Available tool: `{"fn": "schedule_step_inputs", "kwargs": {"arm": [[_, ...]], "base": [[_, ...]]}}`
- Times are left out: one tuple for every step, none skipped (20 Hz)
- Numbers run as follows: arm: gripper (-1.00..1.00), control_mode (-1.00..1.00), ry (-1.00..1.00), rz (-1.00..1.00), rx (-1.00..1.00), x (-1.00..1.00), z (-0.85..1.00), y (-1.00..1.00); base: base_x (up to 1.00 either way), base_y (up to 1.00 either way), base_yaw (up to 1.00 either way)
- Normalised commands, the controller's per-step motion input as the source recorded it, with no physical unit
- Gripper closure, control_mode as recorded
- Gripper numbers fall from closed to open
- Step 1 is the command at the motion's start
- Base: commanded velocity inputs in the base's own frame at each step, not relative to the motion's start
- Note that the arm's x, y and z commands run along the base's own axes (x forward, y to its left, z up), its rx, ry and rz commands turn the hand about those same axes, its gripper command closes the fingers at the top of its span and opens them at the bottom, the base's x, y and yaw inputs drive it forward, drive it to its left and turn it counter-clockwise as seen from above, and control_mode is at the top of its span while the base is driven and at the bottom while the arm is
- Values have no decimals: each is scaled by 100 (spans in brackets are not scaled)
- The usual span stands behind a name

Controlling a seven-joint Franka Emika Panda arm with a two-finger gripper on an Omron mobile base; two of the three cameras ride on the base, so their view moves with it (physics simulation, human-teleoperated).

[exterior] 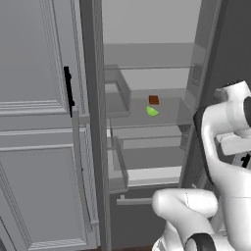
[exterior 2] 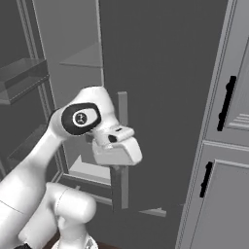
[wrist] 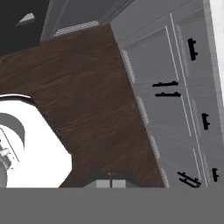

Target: Grab a lemon wedge from the fridge and one ice cube from the ice bowl, and put them in the glass of lemonade.

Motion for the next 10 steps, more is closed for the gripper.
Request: {"fn": "schedule_step_inputs", "kwargs": {"arm": [[100,-100,-1,0,-7,-100,11,100],[100,-100,-7,0,-9,-100,20,100],[100,-100,-16,0,-13,-91,24,100],[100,-100,-28,0,-16,-69,33,100],[100,-100,-37,1,-11,-51,46,100],[100,-100,-43,5,-11,-46,58,100],[100,-100,-45,7,-9,-46,63,89],[100,-100,-46,12,-2,-59,67,45],[100,-100,-48,15,0,-63,55,39],[-100,-100,-50,18,-1,-57,51,56]], "base": [[0,0,0],[0,0,0],[0,0,0],[0,0,0],[0,0,0],[0,0,0],[0,0,0],[0,0,0],[0,0,0],[0,0,0]]}}
